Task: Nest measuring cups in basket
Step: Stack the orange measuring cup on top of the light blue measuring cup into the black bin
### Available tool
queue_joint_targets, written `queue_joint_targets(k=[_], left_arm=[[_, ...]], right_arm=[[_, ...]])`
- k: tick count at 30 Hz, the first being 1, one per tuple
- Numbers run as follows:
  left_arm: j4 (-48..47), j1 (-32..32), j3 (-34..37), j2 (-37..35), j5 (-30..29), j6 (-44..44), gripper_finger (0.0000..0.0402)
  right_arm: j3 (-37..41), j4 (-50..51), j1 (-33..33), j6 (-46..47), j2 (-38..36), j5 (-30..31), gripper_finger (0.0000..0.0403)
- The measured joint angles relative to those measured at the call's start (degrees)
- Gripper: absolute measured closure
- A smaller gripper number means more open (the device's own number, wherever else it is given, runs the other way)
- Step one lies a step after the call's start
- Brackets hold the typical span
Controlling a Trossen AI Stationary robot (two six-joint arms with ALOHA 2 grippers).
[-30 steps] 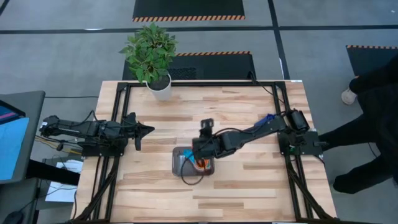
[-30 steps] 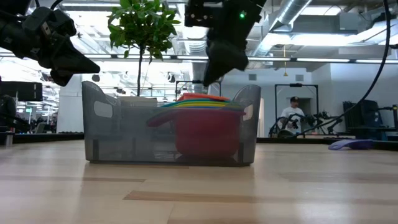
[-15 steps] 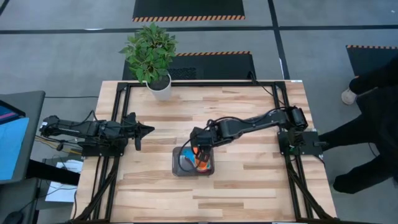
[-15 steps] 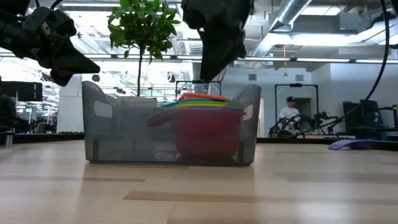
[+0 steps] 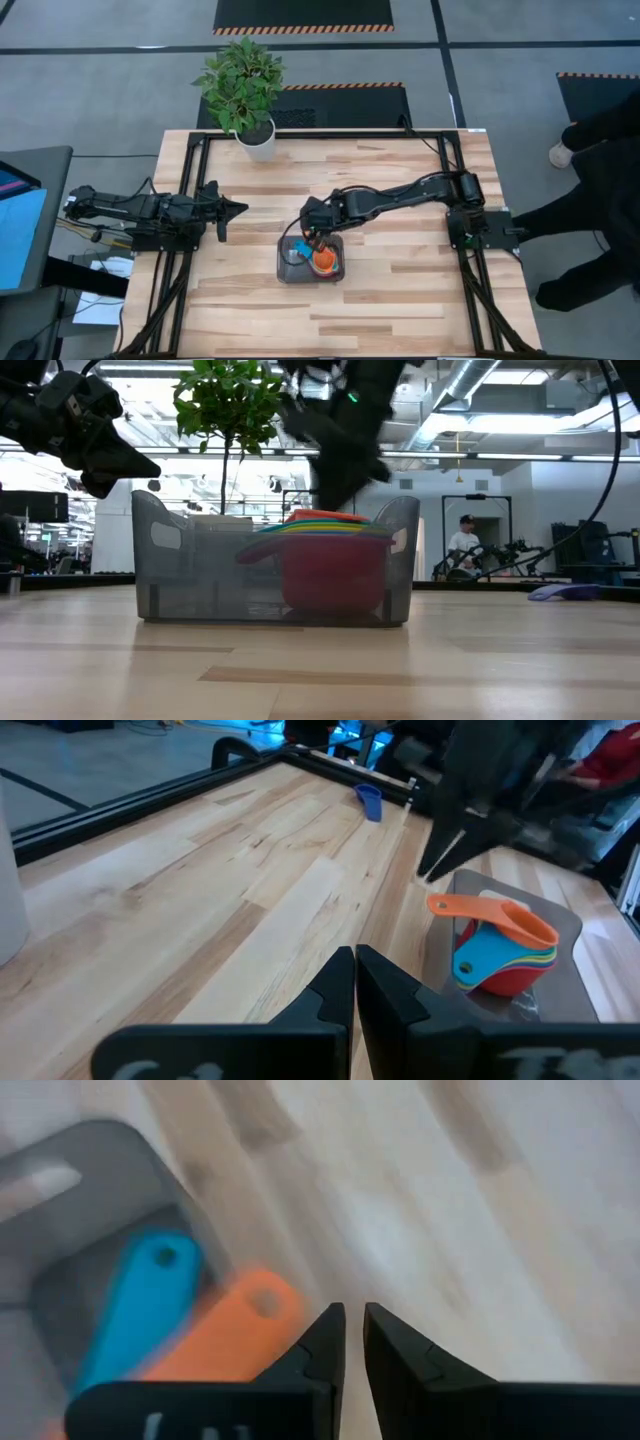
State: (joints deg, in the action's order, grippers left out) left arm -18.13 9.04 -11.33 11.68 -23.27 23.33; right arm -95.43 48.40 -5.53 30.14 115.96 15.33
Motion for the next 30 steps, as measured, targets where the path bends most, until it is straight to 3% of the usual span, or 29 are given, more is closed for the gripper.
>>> queue_joint_targets(k=[2, 19, 30], left_arm=[[0.1, 0.0, 0.0, 0.0, 0.0, 0.0, 0.0401], [-0.5, 0.0, 0.0, -0.1, -1.4, -0.4, 0.0401], [-0.6, 0.0, 0.0, -0.1, -1.4, -3.0, 0.0402]], right_arm=[[0.4, 2.3, -0.1, -0.2, 0.8, -0.1, 0.0342], [0.1, -8.8, -0.5, -6.5, 2.3, -7.6, 0.0343], [-1.1, -12.8, -0.8, -8.8, 2.3, -9.4, 0.0343]])
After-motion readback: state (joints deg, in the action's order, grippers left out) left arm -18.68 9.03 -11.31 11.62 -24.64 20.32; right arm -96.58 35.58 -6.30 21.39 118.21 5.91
